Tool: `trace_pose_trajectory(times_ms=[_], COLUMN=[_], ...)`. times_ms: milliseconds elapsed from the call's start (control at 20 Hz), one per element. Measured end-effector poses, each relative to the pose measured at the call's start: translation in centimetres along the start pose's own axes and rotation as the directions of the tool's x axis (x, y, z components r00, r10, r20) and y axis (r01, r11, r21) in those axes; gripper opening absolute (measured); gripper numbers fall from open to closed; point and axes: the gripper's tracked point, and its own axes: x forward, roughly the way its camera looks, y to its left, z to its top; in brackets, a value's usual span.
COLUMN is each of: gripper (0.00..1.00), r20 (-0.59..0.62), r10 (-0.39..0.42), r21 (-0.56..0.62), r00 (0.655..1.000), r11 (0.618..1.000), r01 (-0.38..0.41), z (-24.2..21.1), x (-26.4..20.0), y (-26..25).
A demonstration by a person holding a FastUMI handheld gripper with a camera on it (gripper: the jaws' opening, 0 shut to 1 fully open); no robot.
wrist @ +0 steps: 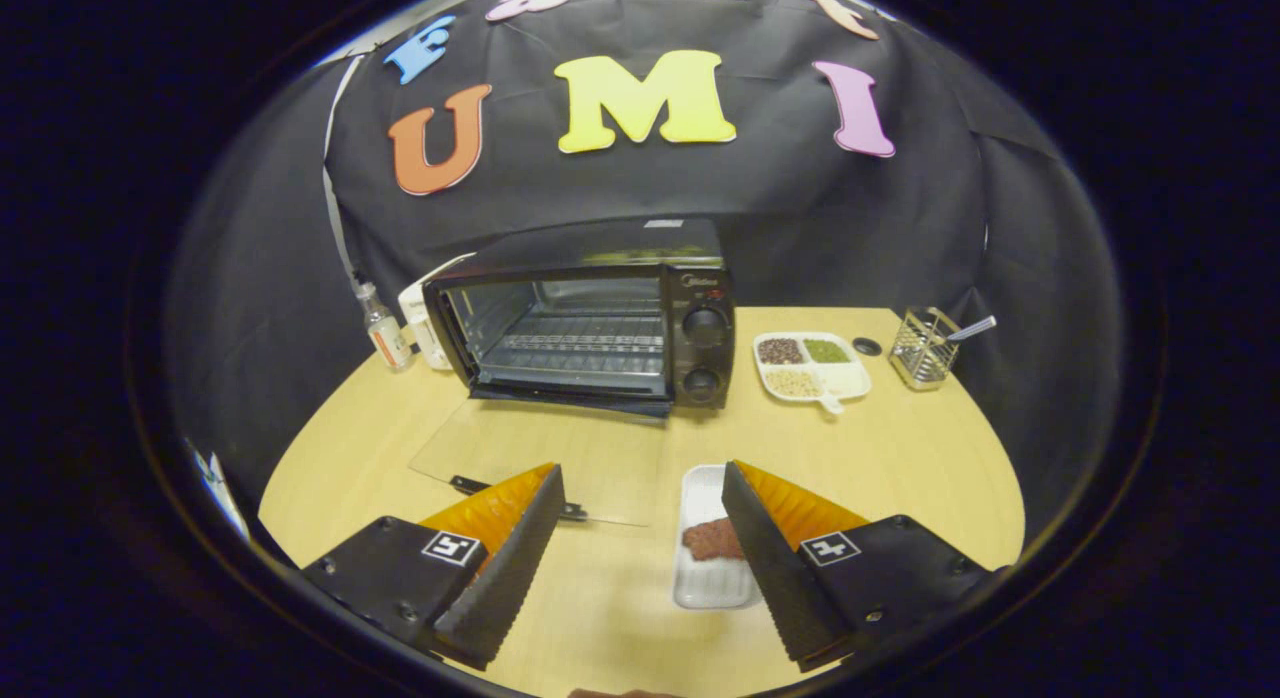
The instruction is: Open the toaster oven, put the food inside, and close the toaster oven door.
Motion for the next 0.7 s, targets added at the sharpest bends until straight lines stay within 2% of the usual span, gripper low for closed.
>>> trace_pose_trajectory(times_ms=[150,400,550,700], gripper=[1.0,0.93,0.86,0.76], r20=[-0.058,-0.135,-0.174,-0.25], r10=[0.027,0.058,0.123,0.203], r21=[0.046,0.158,0.223,0.281], r00=[0.998,0.989,0.977,0.947], r11=[0.999,0.987,0.971,0.951], r01=[-0.024,-0.036,-0.083,-0.13], z=[-0.5,-1.7,-2.8,-5.4], x=[-0.1,0.7,1.3,1.6], y=[-3.5,-8.9,-10.2,-10.1])
